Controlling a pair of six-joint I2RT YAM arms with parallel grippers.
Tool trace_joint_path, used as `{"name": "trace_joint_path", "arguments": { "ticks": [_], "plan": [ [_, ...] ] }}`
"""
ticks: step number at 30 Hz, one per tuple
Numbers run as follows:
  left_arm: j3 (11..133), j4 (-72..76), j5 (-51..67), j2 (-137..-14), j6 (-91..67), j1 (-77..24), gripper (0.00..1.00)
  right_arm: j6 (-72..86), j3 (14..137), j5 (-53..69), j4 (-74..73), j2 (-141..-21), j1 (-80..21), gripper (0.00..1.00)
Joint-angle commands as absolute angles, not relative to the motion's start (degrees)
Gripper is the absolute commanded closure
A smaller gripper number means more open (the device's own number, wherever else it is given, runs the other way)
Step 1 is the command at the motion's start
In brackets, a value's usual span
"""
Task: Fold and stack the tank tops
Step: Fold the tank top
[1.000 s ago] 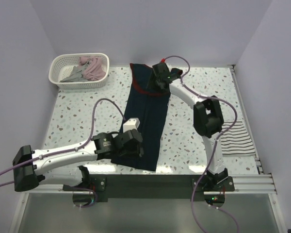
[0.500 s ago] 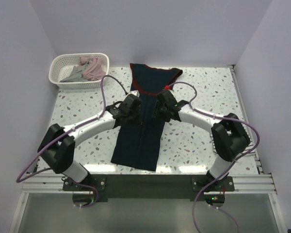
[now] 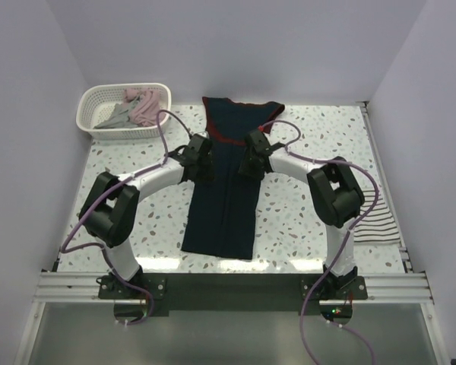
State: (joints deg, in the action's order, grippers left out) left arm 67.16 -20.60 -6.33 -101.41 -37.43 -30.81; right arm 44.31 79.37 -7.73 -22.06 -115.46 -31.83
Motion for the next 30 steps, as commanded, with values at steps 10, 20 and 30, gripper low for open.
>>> {"name": "trace_joint_path", "arguments": {
  "ticks": [10, 20, 30],
  "plan": [
    [69.5, -18.8, -2.3, -98.1, -36.9, -29.7, 0.68, 33.3, 89.2, -6.2, -28.2, -119.5, -23.9, 0.47],
    [43.8, -14.9, 2.6, -77.8, -45.1, -37.4, 0.55, 34.6, 72.2, -10.1, -34.3, -93.5, -24.5, 0.35],
    [28.3, -9.0, 4.7, -66.2, -54.5, -46.8, 0.44, 44.8, 39.3, -8.3, -35.6, -64.0, -28.2, 0.36]
  ]
}}
